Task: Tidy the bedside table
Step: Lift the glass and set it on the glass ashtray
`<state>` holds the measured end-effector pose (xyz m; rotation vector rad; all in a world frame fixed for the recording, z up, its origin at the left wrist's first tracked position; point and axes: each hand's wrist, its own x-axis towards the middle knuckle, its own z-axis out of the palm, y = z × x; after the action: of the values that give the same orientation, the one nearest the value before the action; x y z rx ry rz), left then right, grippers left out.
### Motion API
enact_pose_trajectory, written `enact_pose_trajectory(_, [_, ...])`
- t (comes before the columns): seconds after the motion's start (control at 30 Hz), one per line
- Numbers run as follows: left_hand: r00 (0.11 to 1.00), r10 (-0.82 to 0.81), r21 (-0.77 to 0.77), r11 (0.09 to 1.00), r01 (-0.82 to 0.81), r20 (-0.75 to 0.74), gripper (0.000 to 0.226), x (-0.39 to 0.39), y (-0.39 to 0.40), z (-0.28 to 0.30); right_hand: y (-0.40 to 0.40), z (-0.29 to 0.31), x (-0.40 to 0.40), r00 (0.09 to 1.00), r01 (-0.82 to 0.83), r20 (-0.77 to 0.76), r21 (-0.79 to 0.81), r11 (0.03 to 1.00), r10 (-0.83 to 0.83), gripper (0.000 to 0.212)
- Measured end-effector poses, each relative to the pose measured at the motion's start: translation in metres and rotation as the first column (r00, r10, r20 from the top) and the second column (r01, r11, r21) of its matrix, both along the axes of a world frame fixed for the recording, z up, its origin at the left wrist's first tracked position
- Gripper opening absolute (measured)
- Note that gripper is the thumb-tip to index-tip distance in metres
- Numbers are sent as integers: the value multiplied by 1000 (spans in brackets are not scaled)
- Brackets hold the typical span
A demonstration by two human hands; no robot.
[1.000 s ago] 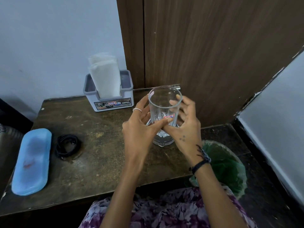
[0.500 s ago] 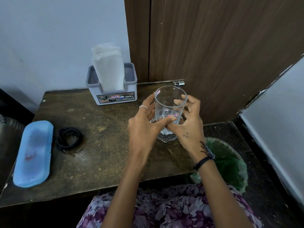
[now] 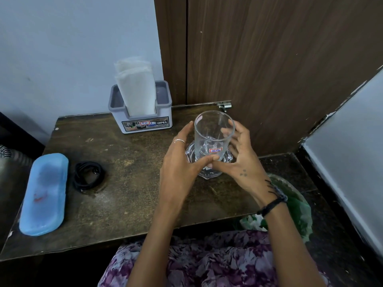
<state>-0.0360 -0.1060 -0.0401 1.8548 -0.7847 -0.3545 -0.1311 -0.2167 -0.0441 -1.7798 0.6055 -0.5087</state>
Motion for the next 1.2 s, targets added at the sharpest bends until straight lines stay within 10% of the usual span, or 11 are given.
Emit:
enact_pose_trajectory(0.27, [992,105,138,986,-95,-72,100,-26,11,-24,-24,-15,-27,959,-50,-272,100,994,76,88])
enact_pose_trajectory(0.73, [958,125,-79,986,-150,-257,62,0,-7,-39,-28,-22,-2,973,63,-219,-45,997,-71,76])
enact_pose_trajectory(1.2, [984,176,-35,984,-175,14,22,57,-52,-42,-50,-44,67,956,293,8,-109,950,-294,64])
